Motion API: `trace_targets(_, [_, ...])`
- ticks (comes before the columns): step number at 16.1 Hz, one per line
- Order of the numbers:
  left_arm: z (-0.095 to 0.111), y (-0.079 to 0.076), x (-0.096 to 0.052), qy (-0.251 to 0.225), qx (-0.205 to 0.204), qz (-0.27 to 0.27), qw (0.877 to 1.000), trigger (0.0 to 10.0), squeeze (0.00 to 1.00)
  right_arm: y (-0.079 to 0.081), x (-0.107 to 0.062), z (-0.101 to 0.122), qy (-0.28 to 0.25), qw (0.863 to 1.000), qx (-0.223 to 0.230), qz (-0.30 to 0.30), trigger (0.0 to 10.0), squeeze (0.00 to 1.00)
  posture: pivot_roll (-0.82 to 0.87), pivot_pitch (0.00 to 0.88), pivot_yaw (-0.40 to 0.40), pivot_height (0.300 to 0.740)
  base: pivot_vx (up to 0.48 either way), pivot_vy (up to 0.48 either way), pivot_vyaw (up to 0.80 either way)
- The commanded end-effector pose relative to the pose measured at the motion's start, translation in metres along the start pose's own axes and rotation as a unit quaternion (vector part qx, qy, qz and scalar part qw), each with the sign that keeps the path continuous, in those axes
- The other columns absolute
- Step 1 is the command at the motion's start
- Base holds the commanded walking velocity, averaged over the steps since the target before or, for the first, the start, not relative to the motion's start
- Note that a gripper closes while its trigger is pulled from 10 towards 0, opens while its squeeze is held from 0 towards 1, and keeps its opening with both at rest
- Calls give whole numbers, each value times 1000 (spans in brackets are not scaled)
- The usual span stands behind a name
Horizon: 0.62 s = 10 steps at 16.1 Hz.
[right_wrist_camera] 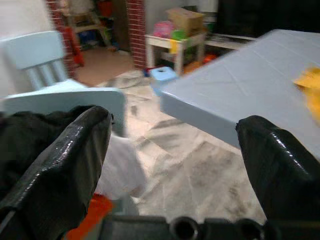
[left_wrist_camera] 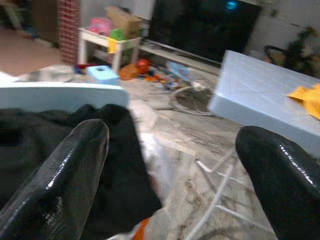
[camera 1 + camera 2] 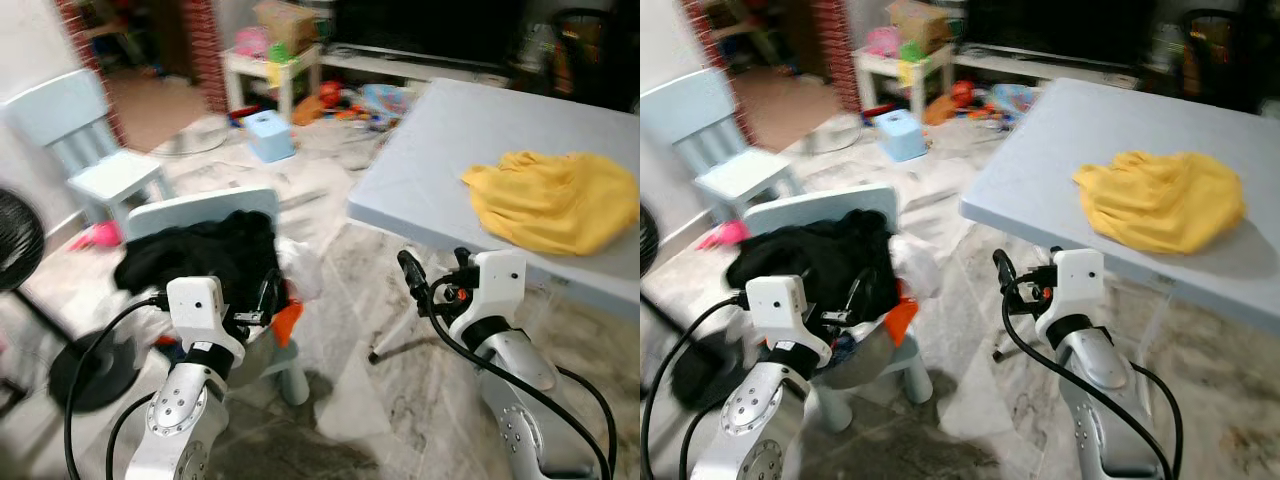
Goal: Hang hanger
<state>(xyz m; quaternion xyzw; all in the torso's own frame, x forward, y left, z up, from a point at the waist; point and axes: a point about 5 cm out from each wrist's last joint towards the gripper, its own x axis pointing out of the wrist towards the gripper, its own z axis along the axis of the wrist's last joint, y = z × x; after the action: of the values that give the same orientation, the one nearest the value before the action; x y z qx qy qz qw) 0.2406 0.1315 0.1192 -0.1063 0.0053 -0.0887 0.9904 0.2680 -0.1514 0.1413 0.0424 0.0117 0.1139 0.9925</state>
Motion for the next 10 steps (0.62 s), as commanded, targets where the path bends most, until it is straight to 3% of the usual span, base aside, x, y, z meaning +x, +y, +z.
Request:
trace_targets(1, [3, 1, -1, -2, -4, 6, 1000, 10000, 0, 3, 2, -1, 1, 1000, 3, 5, 10000, 0, -51, 0, -17, 740, 0, 0, 800])
trace_targets(7, [1, 1, 1, 8, -10, 2, 1000, 10000, 0, 1, 2, -4, 6, 1000, 3, 2, 10000, 0, -54, 0, -13, 740, 0, 0, 73])
trace_targets(10, [-2, -1, 2, 16, -15, -5, 1000, 10000, 0, 3, 2, -5, 7, 1000, -3, 9, 10000, 0, -55, 0, -12, 740, 244, 0, 0])
